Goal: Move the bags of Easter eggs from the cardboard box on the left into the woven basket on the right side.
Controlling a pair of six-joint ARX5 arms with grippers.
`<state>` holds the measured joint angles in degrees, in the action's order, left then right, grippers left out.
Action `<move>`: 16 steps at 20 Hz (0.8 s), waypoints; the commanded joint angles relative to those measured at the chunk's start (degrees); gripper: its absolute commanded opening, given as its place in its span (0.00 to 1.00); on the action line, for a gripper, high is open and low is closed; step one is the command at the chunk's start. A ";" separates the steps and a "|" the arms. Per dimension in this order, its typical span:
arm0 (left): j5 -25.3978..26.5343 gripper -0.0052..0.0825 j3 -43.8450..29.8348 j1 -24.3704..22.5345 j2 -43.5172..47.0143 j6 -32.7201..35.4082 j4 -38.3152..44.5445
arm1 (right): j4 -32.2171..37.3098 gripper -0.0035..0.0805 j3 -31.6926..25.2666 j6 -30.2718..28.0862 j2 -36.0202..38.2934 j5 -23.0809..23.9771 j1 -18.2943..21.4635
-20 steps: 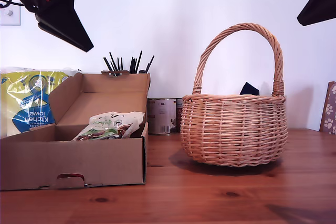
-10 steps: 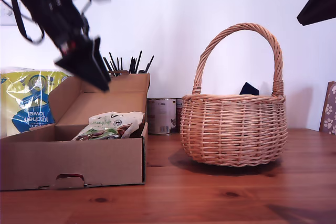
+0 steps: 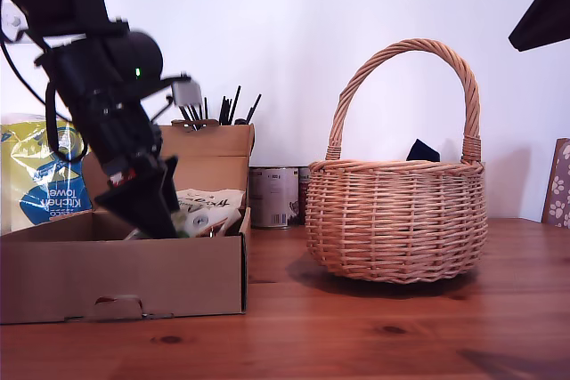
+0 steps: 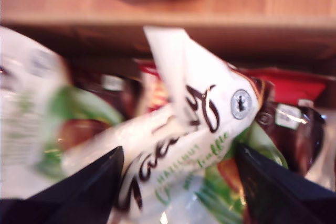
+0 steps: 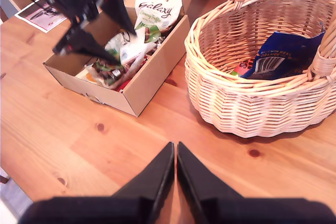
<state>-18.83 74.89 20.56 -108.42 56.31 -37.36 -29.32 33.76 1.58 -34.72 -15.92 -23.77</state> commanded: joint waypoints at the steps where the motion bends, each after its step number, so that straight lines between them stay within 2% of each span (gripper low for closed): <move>1: 1.38 0.78 -1.31 0.59 -3.67 0.66 -1.97 | -0.11 0.03 0.50 -0.11 0.00 -0.02 -0.33; 4: 1.81 0.74 -1.31 0.61 -4.50 0.50 -1.66 | -0.22 0.03 0.50 -0.11 0.00 -0.02 -0.33; 8: 2.93 0.41 -1.16 0.61 -4.42 -1.14 -1.88 | -0.22 0.03 0.50 -0.11 0.00 -0.02 -0.33; 10: 3.13 0.28 -0.63 0.61 -4.39 -2.29 -2.69 | -0.22 0.03 0.50 -0.11 0.00 -0.02 -0.33; 12: 3.56 0.20 0.46 0.68 -4.31 -2.34 -4.48 | -0.26 0.03 0.50 -0.11 0.00 -0.02 -0.33; 16: 4.37 0.10 4.04 1.33 -2.86 -2.38 -10.23 | -0.37 0.03 0.50 -0.11 0.00 -0.02 -0.33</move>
<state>-14.87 79.02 21.65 -109.23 54.19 -47.46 -29.76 33.76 1.58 -34.72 -15.92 -23.77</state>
